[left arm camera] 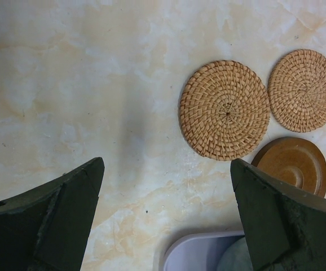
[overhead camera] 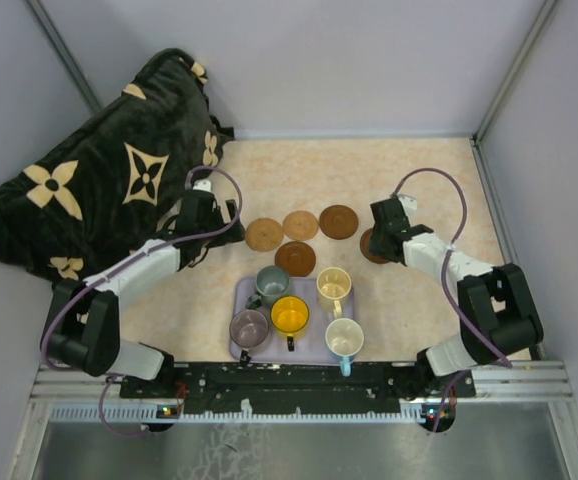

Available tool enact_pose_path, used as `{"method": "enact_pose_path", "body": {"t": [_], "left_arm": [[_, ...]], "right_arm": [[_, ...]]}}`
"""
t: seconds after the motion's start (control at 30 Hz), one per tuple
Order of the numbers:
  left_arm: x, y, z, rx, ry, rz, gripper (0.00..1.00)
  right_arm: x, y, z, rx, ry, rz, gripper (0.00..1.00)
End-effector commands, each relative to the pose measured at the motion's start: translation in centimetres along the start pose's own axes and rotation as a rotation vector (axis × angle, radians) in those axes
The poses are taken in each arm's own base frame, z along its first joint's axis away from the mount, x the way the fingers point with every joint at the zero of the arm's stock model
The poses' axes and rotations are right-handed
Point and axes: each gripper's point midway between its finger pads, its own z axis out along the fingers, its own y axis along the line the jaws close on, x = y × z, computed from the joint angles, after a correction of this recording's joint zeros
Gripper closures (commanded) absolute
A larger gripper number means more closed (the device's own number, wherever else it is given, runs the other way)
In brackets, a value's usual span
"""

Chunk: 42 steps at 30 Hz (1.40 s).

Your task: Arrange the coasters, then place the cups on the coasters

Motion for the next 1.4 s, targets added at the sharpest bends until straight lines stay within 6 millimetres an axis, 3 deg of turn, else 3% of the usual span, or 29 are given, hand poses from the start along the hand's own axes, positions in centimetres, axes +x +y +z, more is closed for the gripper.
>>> {"method": "enact_pose_path", "body": {"t": [0.0,0.47,0.9,1.37], "left_arm": [[-0.7,-0.4,-1.2,0.022,-0.028,-0.008,0.01],[-0.9,0.0,-2.6,0.021,-0.053,-0.006,0.01],[-0.8,0.5,-2.5,-0.009,-0.056,0.003,0.01],[-0.8,1.0,-1.3,-0.046,-0.042,0.018,0.01]], "right_arm": [[-0.3,0.7,0.8,0.0,0.0,0.005,0.6],[0.7,-1.2,4.8,0.175,0.06,-0.048,0.57],[-3.3,-3.0,7.4,0.2,0.033,0.01,0.57],[-7.6,-1.1,11.0,0.203,0.016,-0.019,0.58]]}}
